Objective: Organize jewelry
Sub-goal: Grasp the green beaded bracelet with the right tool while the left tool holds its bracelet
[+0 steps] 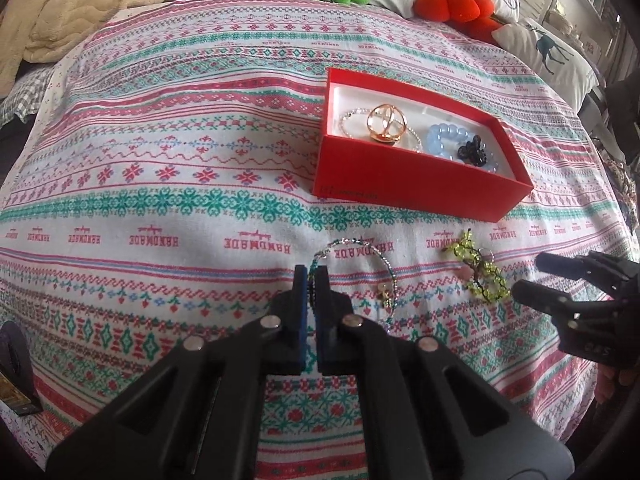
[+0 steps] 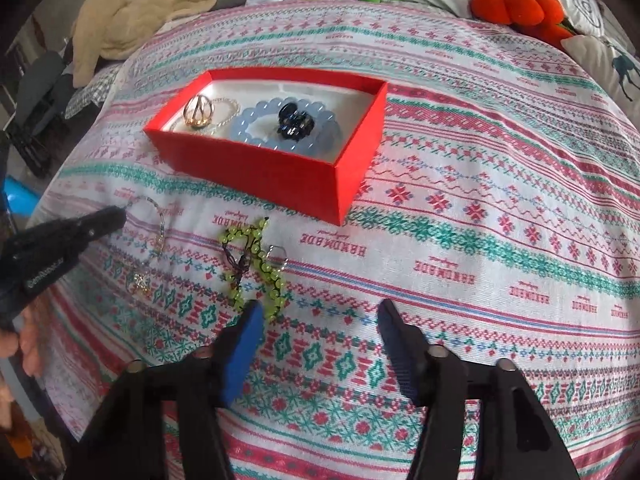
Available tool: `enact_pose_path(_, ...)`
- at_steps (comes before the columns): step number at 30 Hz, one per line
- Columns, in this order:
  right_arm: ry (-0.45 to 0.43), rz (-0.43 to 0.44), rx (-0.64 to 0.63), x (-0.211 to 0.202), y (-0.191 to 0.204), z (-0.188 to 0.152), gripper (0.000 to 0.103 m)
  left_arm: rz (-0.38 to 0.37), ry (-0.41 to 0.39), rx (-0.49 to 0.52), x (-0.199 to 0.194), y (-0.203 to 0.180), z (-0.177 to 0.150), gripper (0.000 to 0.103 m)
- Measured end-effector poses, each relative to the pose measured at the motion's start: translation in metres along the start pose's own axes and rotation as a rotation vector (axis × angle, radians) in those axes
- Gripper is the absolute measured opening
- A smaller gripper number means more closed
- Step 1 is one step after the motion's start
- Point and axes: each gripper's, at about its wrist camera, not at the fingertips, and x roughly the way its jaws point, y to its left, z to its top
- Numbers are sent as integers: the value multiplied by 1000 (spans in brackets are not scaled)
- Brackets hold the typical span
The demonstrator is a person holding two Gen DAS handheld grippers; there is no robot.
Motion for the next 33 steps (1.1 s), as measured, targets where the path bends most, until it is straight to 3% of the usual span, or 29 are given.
enact_pose_path(3,17,-5,-14,9,5,2,43,2,4,0,1,-1,-2,4)
enact_pose_path(17,0,35,24,11,12,11,38,5,33,-24,8,-4,-8,4)
enact_pose_path(22,-7,-44,-101,20,28,1,29,7,42,-19,10,-8,-10,4)
enact_pose_path(25,-6,-42,-146,18,34,-4,10,7,44,-19,7,-9,-12,4)
enact_pose_path(33,12,58,-100,-1,18,-9,5,-11,44,-28,-3,-8,-16,4)
